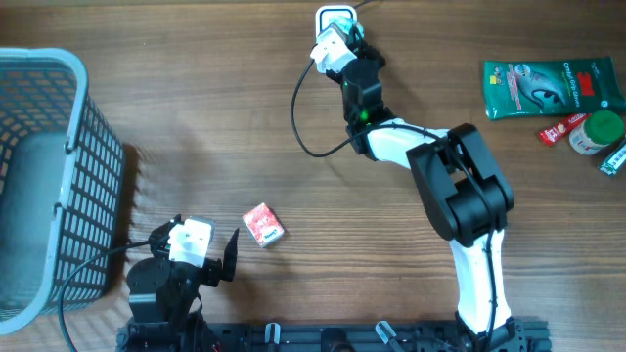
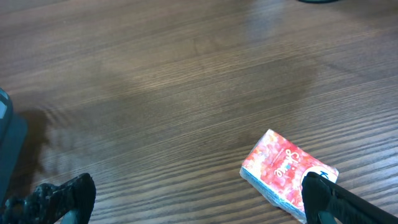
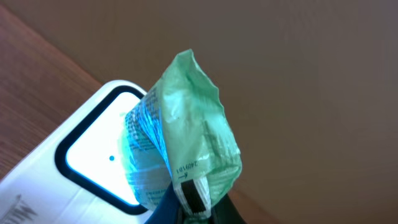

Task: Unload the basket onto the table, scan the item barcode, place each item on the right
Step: 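Carry the wipes packet right and release it beside the jar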

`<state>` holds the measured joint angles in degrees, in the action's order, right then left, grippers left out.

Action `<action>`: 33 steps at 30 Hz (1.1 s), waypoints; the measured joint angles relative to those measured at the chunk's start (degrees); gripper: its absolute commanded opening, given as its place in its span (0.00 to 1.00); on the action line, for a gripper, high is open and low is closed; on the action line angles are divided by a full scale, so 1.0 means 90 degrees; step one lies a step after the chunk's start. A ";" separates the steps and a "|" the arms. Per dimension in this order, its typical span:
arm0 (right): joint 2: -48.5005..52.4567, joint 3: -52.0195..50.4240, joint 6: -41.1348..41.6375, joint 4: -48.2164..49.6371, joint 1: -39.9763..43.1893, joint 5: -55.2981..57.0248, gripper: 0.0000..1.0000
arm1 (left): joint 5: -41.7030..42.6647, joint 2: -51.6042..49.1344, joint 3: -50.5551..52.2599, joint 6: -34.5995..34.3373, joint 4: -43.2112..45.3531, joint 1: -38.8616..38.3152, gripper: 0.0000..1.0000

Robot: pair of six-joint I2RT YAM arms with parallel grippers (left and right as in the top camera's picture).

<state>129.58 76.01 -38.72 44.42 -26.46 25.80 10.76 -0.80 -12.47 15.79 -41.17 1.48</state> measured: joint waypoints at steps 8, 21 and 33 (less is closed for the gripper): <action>-0.2732 0.0119 0.3320 -0.6081 0.0784 0.2127 0.04 | 0.0000 -0.0002 0.0000 0.0000 0.0017 0.0000 1.00; -0.3351 -0.1880 0.7754 -0.7640 0.5226 0.0585 1.00 | 0.0000 0.0000 0.0000 0.0000 0.0002 0.0000 1.00; -0.5149 -0.1273 0.7497 -1.0095 0.3067 -0.7635 1.00 | 0.0000 0.0000 0.0000 0.0000 0.0000 0.0000 1.00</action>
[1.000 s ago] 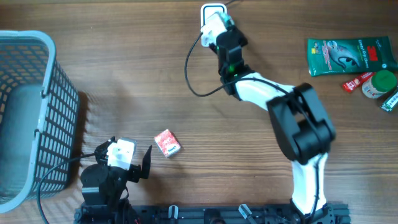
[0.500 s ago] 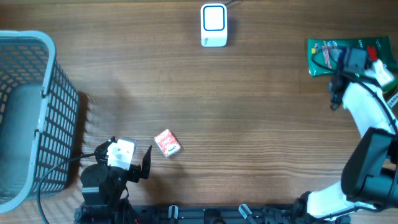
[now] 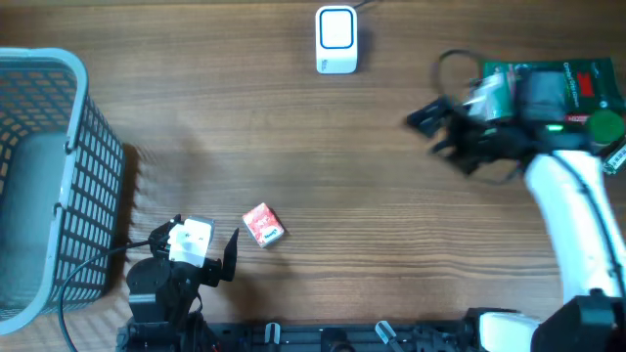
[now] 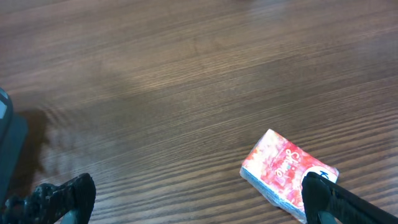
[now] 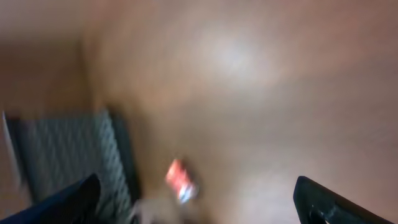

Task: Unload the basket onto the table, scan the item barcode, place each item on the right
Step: 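Carry the wipes packet right and release it beside the jar, then reach the right gripper to the red tissue pack and grasp it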

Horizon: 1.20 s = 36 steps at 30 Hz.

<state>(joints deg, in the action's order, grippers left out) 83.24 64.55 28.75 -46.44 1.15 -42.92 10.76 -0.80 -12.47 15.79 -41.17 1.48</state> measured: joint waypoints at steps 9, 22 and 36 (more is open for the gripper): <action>0.0134 -0.0590 0.6764 0.0877 -0.4517 0.1032 0.96 | 0.0000 0.0000 0.0000 0.0000 0.0002 0.0005 1.00; 0.2412 -0.0600 0.9394 0.3852 -0.5739 0.1741 0.73 | 0.0000 0.0000 0.0000 0.0000 0.0002 0.0005 1.00; 0.2589 -0.0607 0.8777 0.3837 -0.5739 0.2645 0.53 | 0.0000 0.0002 0.0000 0.0000 0.0000 0.0005 1.00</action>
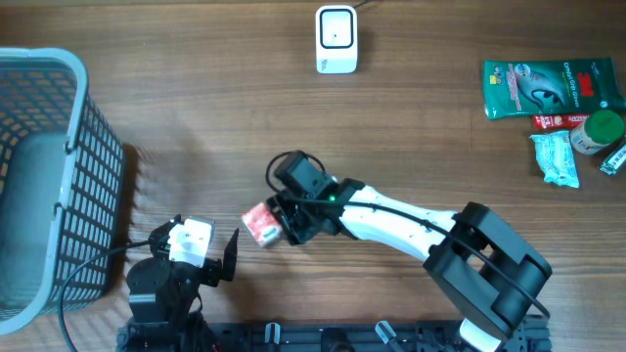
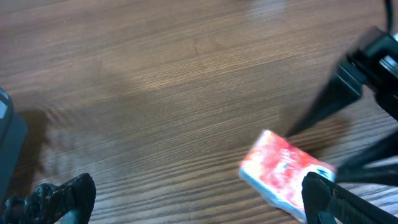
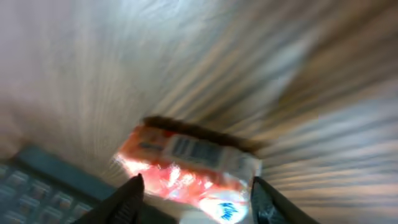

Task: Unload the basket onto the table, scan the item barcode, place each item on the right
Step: 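Reach the right gripper to the red tissue pack and grasp it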

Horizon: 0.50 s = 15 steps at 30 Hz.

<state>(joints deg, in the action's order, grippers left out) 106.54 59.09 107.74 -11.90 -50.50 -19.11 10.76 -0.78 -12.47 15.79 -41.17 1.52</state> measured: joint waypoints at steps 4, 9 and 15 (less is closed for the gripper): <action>0.0002 -0.0002 -0.0342 0.0158 -0.0032 -0.0330 0.53 | 0.0000 -0.0002 0.0000 0.0000 0.0002 0.0000 1.00; 0.0005 -0.0002 -0.0442 0.0138 -0.0367 -0.0464 0.54 | 0.0000 -0.0002 0.0000 0.0000 0.0000 0.0000 1.00; 0.0464 -0.0002 -0.0597 0.0670 -0.0481 -0.0095 0.20 | 0.0000 -0.0002 0.0000 0.0000 0.0002 0.0000 0.99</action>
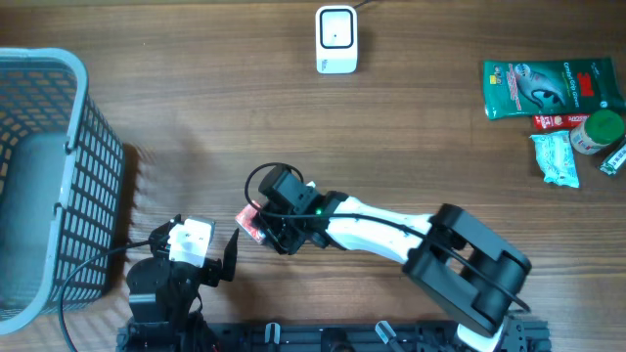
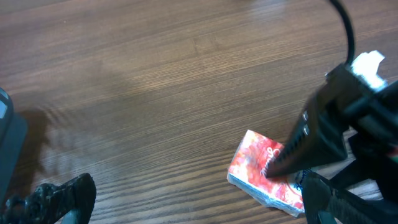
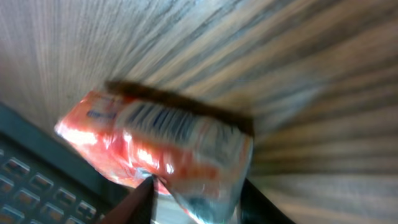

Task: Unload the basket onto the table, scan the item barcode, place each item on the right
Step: 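Reach the right gripper to the red tissue pack and grasp it, then lift the tissue pack with the right gripper and turn it over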

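Note:
A small red packet (image 1: 251, 221) with a white barcode panel (image 3: 165, 122) lies on the wooden table at front centre-left. My right gripper (image 3: 194, 194) reaches down over it, one finger (image 3: 140, 200) on each side pressing its lower end, so it is shut on the packet. In the left wrist view the red packet (image 2: 258, 168) sits under a dark right finger (image 2: 292, 149). My left gripper (image 2: 193, 208) rests open just in front of the packet, with nothing between its fingers (image 2: 62, 194). The white scanner (image 1: 335, 39) stands at the far centre edge.
A grey mesh basket (image 1: 59, 176) fills the left side. At the far right lie a green pouch (image 1: 548, 86), a pale green packet (image 1: 554, 158) and a green-lidded jar (image 1: 597, 130). The right arm (image 1: 391, 230) stretches across the front of the table.
My right gripper's fingers stood wider around the red packet; now they are closer and press on it. The packet has shifted slightly left. The left arm has not moved.
My right gripper held a pale green packet over the scanner. Then it was open at the far right by the other goods, where that packet now lies. Later it stood open around the red packet, and now it is shut on it.

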`<state>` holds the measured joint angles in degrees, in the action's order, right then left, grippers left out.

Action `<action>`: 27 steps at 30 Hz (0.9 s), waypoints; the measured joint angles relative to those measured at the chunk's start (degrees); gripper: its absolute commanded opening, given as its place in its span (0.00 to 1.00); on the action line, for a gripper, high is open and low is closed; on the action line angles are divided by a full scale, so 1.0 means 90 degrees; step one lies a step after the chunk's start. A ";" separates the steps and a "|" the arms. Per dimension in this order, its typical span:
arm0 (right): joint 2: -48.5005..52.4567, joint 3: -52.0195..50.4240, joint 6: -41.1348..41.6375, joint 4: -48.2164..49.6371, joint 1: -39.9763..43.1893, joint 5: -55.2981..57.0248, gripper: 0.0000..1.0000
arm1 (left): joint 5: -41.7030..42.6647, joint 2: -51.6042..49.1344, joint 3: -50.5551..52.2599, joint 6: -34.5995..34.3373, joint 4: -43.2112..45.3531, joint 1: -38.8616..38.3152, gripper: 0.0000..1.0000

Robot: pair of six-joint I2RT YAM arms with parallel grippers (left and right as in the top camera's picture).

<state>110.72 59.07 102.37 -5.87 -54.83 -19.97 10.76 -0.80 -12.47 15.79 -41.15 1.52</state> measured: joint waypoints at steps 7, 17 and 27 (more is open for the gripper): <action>0.0027 0.0027 -0.1307 -0.0032 0.0469 -0.0075 0.04 | 0.0000 0.0000 0.0000 0.0000 -0.0002 0.0000 1.00; -0.2625 0.0022 -0.7203 -0.3079 0.2191 0.0775 0.99 | 0.0000 0.0000 0.0000 0.0000 -0.0002 0.0000 1.00; -0.1098 0.0027 -0.6220 -0.1528 0.2127 0.1974 0.04 | 0.0000 0.0000 0.0000 0.0000 0.0000 0.0000 1.00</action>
<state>100.84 59.31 46.39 -19.62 -35.68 -2.20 10.76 -0.80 -12.47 15.79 -41.15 1.52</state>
